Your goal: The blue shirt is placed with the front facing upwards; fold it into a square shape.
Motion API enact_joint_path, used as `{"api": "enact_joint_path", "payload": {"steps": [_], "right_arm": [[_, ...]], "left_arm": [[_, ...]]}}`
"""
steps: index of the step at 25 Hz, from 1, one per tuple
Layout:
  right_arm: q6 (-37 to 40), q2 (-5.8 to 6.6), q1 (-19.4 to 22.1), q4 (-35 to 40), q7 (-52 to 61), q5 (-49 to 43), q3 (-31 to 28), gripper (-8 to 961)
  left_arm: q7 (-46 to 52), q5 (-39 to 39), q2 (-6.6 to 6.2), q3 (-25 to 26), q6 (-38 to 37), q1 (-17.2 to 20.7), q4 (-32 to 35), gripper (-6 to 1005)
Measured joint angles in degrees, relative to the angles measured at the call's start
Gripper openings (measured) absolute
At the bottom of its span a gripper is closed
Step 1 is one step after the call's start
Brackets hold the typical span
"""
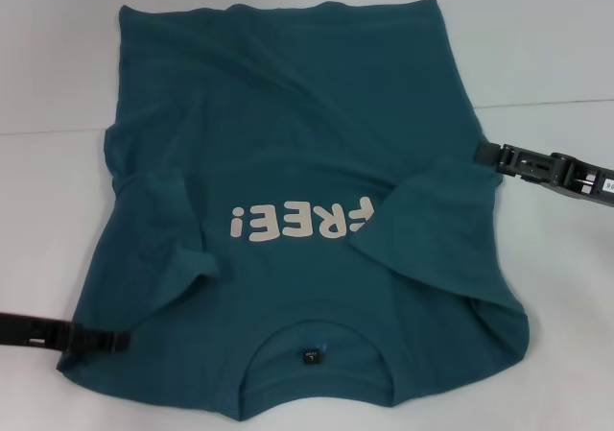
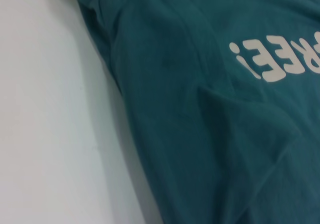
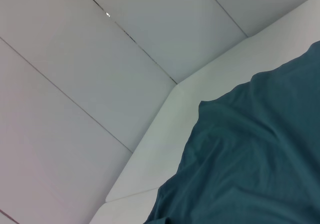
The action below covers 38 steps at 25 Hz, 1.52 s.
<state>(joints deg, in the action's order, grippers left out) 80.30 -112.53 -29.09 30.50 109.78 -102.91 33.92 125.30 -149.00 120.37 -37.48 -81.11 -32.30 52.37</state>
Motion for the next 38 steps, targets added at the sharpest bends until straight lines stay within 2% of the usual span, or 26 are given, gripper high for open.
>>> {"api": "enact_joint_path", "payload": {"steps": [20,31,38], "right_arm": [[0.23,0.14,0.08,0.0,0.0,-0.08,0.0,925],[0.21,0.12,0.09,0.0,0.0,0.02,0.0,925],[0.18,0.17,0.08,0.0,0.0,0.09,0.0,924]], "left_arm": [[-0.58,-1.16,-0.27,0.46,-5.92,0.63,1.21,872],[-0.26,-1.03,-0.34,0.43,-5.82,0.21,1.42,871],[0.35,-1.55,-0.56,0.45,-5.28,0.06,1.17,774]]}}
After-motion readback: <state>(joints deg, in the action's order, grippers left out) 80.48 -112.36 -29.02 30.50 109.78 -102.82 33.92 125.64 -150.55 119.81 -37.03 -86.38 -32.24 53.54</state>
